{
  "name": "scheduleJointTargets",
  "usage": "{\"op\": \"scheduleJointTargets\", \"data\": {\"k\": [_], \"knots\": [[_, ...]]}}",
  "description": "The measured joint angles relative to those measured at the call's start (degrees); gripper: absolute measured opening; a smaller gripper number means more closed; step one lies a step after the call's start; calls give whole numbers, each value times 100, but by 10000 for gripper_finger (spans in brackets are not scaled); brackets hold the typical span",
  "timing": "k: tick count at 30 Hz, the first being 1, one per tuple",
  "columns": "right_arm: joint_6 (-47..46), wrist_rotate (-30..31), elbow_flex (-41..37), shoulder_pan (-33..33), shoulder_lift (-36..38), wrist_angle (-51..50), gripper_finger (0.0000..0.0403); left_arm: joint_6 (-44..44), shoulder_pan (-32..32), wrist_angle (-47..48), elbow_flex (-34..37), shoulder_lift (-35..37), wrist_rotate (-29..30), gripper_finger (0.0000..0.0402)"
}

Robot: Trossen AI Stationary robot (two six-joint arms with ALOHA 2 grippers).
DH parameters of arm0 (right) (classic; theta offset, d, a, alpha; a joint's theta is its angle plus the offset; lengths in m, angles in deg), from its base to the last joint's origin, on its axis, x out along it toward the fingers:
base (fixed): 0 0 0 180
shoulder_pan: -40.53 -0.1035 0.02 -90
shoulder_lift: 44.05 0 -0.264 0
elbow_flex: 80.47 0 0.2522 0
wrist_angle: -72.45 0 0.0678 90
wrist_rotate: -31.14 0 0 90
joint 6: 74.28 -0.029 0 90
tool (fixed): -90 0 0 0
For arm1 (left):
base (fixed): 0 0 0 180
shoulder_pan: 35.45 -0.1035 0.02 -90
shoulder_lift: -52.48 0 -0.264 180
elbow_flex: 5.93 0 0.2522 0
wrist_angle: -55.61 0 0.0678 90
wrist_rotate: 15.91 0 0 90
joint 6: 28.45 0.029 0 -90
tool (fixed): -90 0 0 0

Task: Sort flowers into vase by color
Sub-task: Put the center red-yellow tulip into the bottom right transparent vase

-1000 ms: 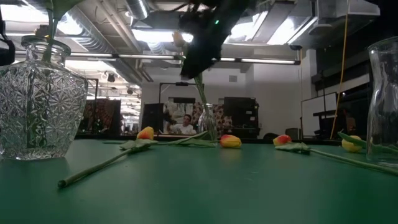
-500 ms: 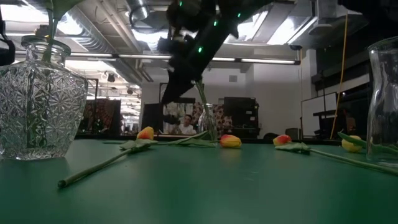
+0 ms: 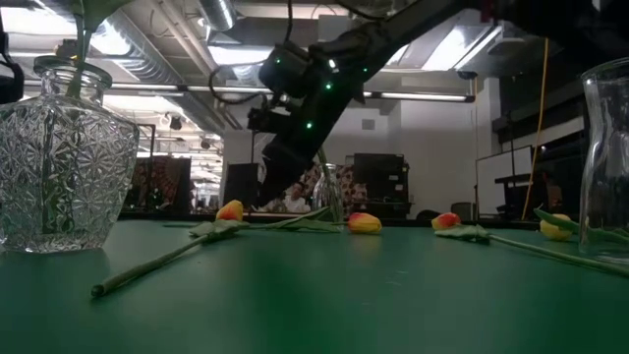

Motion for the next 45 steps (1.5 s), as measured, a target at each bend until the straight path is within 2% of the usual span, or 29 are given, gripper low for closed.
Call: {"op": "scheduleJointTargets", "data": {"k": [18,21,24,32,45], "knots": [[-136,-284,9,101,-439,85,227,-11,0,137,0,0,0,196],[-300,-550,13,149,-444,2,197,-17,0,137,0,0,0,196],[-384,-749,13,184,-447,-49,148,-19,0,137,0,0,0,196],[-599,-740,11,215,-452,15,15,-19,1,138,0,0,0,196],[-859,-603,-2,108,-291,-173,7,-11,1,154,0,0,0,196]]}}
